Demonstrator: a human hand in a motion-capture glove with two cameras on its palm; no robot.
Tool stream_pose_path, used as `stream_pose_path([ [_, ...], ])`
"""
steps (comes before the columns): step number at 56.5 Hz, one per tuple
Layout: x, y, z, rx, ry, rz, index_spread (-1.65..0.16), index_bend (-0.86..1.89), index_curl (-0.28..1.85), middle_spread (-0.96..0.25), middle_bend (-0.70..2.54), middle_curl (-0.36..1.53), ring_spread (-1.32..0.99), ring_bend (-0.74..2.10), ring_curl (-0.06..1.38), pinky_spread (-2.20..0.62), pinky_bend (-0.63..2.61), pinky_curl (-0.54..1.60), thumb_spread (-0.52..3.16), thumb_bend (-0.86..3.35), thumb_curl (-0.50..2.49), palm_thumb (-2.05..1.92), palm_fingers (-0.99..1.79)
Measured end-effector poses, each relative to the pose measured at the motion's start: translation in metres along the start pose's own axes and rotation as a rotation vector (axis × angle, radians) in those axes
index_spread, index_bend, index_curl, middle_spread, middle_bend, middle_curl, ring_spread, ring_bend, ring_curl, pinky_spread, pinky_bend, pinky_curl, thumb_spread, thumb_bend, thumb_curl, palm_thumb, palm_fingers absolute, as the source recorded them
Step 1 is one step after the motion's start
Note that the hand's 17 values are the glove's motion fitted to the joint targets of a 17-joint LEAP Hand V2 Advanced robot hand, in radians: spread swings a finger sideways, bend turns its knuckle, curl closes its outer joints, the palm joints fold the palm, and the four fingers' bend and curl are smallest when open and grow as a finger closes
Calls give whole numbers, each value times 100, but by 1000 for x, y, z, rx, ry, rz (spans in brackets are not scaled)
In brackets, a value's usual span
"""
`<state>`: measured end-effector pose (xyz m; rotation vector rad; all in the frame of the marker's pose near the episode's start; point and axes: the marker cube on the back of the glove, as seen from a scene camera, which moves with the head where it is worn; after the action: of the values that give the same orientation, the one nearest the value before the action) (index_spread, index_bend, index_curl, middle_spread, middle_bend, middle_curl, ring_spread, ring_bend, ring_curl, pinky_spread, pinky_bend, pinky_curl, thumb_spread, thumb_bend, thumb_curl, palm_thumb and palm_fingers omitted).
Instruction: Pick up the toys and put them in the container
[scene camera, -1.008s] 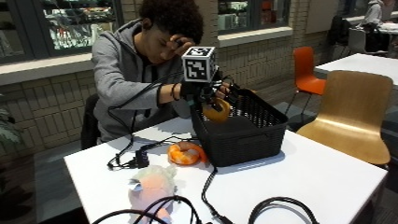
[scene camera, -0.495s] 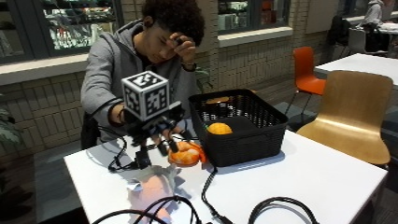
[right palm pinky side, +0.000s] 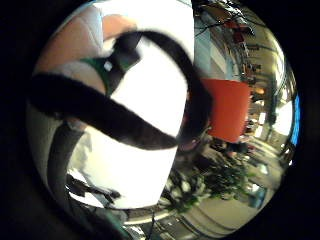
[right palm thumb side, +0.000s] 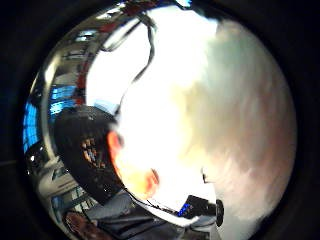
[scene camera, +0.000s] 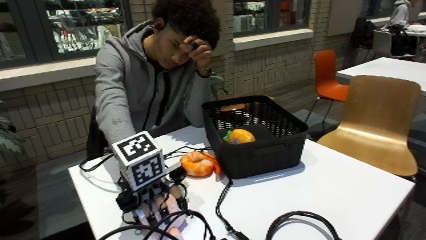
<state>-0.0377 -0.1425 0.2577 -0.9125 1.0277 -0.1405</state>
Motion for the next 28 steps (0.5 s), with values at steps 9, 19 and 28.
stream_pose_path([
  [9,-13,2,-4,160,95,-17,-30,22,28,1,20,28,-6,49,30,-7,111,36,139,28,47,57,39],
  [19,-32,16,-19,193,86,-104,-30,20,34,-8,28,35,-19,69,41,-20,107,37,139,36,56,75,56],
  [28,-78,23,-91,257,-27,-268,-29,21,39,-13,32,41,-26,75,46,-26,108,40,123,33,64,79,57],
])
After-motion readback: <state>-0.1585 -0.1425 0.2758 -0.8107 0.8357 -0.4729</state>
